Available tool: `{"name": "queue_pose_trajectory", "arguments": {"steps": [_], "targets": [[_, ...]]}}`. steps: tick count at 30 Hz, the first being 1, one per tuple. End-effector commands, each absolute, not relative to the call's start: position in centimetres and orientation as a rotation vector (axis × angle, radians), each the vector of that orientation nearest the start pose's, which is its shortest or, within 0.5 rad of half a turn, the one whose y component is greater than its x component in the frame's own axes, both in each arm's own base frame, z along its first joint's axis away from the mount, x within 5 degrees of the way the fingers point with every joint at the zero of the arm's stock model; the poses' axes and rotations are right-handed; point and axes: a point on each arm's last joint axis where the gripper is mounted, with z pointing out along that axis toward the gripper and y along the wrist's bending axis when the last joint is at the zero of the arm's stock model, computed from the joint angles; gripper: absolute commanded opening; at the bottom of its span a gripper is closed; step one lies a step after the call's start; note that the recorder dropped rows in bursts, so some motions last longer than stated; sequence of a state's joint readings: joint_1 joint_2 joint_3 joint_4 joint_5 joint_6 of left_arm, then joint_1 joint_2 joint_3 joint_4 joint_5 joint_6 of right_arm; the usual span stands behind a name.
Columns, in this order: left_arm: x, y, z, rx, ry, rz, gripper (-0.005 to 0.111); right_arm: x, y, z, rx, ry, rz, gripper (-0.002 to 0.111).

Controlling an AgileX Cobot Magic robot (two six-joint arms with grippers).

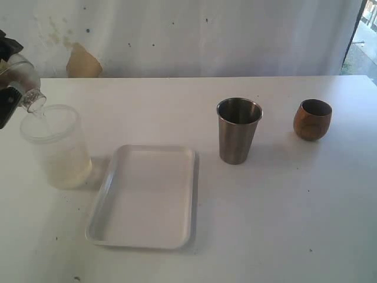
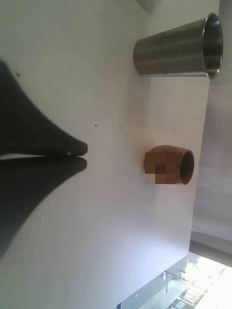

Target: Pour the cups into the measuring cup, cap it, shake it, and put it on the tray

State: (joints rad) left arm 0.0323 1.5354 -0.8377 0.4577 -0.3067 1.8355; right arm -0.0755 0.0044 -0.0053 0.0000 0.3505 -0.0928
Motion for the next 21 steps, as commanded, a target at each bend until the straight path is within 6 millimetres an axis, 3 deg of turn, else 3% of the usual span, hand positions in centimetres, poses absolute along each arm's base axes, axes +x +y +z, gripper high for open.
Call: {"name": "queue_pose_trajectory", "arguments": {"steps": [1, 21], "targets": [[33.37, -0.15, 26.23, 1.94, 0.824, 1.398, 0.0, 5.31, -0.44, 18.16, -0.015, 1.836, -0.126, 0.0], [33.37, -0.15, 26.24, 1.957, 0.801, 1.414, 0.0, 5.31, -0.44, 18.16, -0.013, 1.836, -0.125, 0.0]]}}
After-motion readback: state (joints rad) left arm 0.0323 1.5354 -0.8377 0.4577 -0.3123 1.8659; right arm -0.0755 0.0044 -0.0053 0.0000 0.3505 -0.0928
